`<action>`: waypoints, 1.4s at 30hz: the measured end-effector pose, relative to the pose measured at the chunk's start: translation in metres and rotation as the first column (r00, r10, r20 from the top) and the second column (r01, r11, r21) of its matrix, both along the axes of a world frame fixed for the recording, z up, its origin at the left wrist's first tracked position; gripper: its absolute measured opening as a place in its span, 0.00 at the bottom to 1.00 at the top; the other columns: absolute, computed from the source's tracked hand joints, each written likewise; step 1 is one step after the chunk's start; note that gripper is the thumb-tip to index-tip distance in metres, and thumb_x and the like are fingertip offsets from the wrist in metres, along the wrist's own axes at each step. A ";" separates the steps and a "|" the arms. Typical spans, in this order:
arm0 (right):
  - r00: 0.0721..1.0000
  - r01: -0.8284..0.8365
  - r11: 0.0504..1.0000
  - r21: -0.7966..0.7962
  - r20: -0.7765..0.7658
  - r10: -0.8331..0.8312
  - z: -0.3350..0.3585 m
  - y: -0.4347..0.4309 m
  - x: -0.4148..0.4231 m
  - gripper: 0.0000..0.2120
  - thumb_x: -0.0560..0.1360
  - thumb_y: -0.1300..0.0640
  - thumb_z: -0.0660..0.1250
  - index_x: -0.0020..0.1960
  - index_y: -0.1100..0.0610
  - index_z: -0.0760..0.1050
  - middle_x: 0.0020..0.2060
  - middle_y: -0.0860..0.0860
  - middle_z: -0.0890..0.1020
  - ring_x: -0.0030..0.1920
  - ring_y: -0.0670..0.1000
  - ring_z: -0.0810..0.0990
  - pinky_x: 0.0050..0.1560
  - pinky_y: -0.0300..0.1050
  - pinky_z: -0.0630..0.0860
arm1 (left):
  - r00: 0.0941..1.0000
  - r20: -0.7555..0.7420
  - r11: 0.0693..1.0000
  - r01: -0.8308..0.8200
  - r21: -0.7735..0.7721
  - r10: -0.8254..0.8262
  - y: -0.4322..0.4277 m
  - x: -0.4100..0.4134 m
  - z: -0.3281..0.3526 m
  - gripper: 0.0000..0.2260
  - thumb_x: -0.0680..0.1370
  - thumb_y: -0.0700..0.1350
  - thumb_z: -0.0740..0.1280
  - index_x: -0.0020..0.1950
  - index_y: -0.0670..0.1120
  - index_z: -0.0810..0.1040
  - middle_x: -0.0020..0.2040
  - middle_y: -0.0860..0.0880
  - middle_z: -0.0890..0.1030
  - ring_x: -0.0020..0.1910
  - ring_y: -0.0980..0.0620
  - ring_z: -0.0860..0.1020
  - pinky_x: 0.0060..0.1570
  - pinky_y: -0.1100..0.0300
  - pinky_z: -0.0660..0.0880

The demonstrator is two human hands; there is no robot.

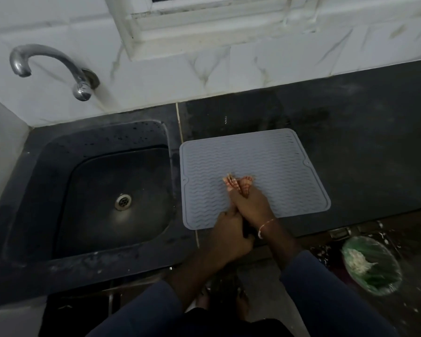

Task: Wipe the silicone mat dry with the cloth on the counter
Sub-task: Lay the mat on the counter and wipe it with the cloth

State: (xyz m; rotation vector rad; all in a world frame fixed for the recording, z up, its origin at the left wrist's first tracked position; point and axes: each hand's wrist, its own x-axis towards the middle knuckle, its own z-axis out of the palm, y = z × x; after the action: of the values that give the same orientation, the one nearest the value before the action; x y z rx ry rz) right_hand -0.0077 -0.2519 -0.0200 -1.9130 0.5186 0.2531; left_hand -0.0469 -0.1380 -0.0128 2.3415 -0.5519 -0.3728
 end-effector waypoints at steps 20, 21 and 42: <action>0.975 -0.186 0.694 -0.695 -0.041 0.220 -0.015 0.046 -0.009 0.21 0.81 0.42 0.55 0.65 0.55 0.68 0.60 0.57 0.75 0.52 0.60 0.80 0.47 0.53 0.75 | 0.943 -0.004 0.900 -0.319 -0.296 0.333 0.036 0.072 -0.059 0.23 0.81 0.47 0.52 0.72 0.39 0.67 0.71 0.41 0.71 0.70 0.45 0.69 0.71 0.59 0.59; 0.977 -0.176 0.695 -0.698 -0.037 0.211 -0.017 0.041 -0.011 0.20 0.81 0.42 0.54 0.65 0.54 0.69 0.58 0.56 0.76 0.52 0.60 0.80 0.47 0.54 0.75 | 0.943 0.033 0.909 -0.309 -0.279 0.330 0.035 0.071 -0.062 0.23 0.81 0.49 0.52 0.73 0.39 0.67 0.71 0.41 0.70 0.71 0.45 0.68 0.72 0.55 0.59; 0.941 -0.283 0.747 -0.602 -0.024 0.338 -0.009 -0.028 -0.028 0.19 0.79 0.38 0.56 0.65 0.46 0.69 0.54 0.52 0.82 0.54 0.57 0.81 0.53 0.51 0.77 | 0.897 0.370 0.954 -0.288 0.078 0.241 -0.005 0.084 -0.072 0.23 0.80 0.49 0.50 0.69 0.39 0.73 0.70 0.38 0.72 0.70 0.39 0.68 0.71 0.38 0.58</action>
State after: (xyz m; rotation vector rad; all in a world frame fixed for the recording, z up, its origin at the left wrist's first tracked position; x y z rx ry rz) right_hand -0.0355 -0.2802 -0.0289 -2.6298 0.2180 0.2346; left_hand 0.0371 -0.1431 -0.0844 2.5876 -0.3724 0.1549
